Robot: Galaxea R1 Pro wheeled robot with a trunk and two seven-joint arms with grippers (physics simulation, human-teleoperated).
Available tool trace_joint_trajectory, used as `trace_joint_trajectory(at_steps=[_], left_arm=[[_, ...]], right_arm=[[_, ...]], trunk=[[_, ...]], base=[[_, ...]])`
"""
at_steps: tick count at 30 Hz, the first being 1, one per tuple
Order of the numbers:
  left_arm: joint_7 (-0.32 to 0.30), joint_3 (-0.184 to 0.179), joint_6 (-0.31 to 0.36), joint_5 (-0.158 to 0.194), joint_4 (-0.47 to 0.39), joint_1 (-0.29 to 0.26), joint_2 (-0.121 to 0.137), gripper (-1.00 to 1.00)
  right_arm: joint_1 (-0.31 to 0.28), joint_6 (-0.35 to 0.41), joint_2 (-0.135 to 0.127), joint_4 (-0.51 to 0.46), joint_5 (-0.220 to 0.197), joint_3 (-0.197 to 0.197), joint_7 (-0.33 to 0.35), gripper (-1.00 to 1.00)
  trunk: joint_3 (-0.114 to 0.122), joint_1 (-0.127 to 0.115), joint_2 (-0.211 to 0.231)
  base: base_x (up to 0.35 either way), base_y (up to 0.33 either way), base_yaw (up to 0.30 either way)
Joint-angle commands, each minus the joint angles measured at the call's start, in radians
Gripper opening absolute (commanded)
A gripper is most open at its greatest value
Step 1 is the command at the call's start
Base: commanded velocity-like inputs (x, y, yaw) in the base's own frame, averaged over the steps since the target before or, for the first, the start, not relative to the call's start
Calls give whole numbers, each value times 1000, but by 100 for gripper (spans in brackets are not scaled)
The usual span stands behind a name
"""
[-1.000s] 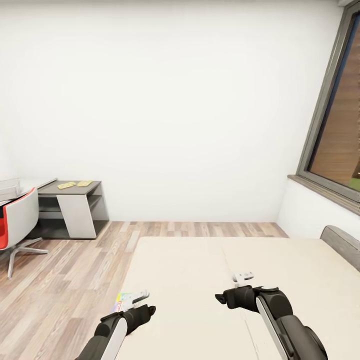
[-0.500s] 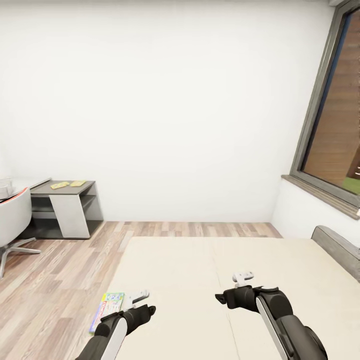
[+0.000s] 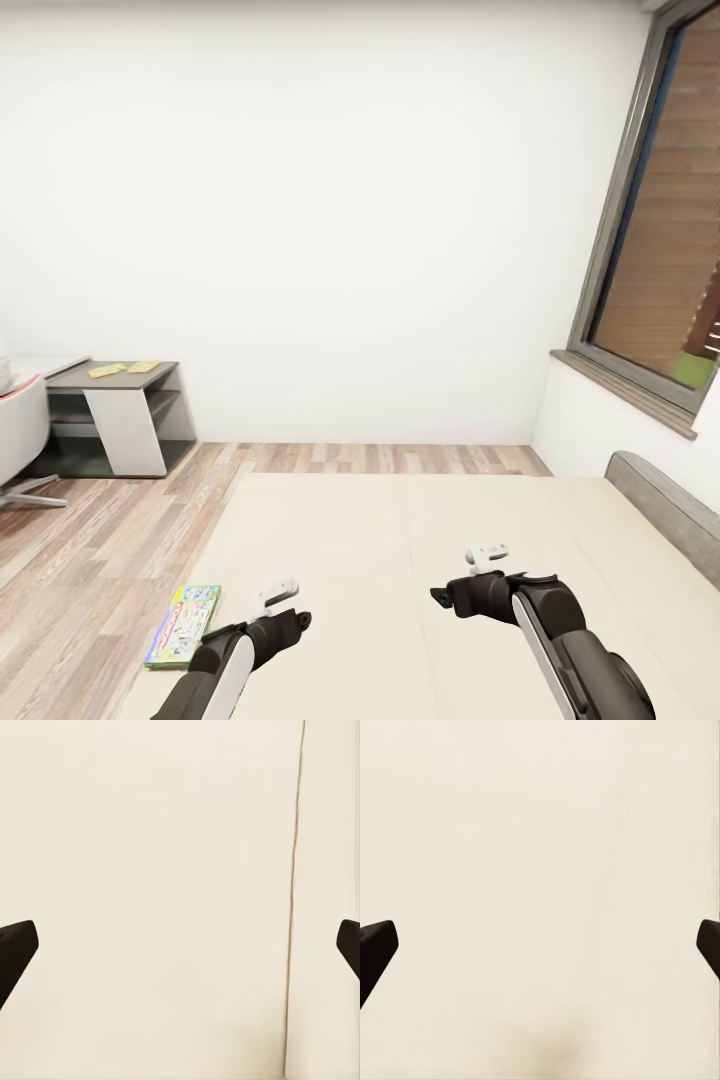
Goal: Put all the toys in the child's room - the three board games (two on the bed and one on the table), the two jigsaw puzzles on the table, and the tennis ball on the table - inside the toy box on the table in the child's room.
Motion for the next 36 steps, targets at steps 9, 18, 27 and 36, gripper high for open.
trace_joint_trajectory(at_steps=[9,18,27,36], left_arm=[[9,-1,3,11,-1,0,0,100],[9,-2,3,11,-1,0,0,100],[9,-2,3,12,-1,0,0,100],[9,-3,3,12,-1,0,0,100]], right_arm=[[-1,4,-1,-1,2,1,3,100],[0,4,-1,-1,2,1,3,100],[-1,4,-1,-1,2,1,3,100],[-1,4,-1,-1,2,1,3,100]], trunk=[[0,0,-1],[0,0,-1],[0,0,-1],[0,0,-1]], base=[[0,-254,0],[0,-254,0],[0,-254,0],[-8,-249,0]])
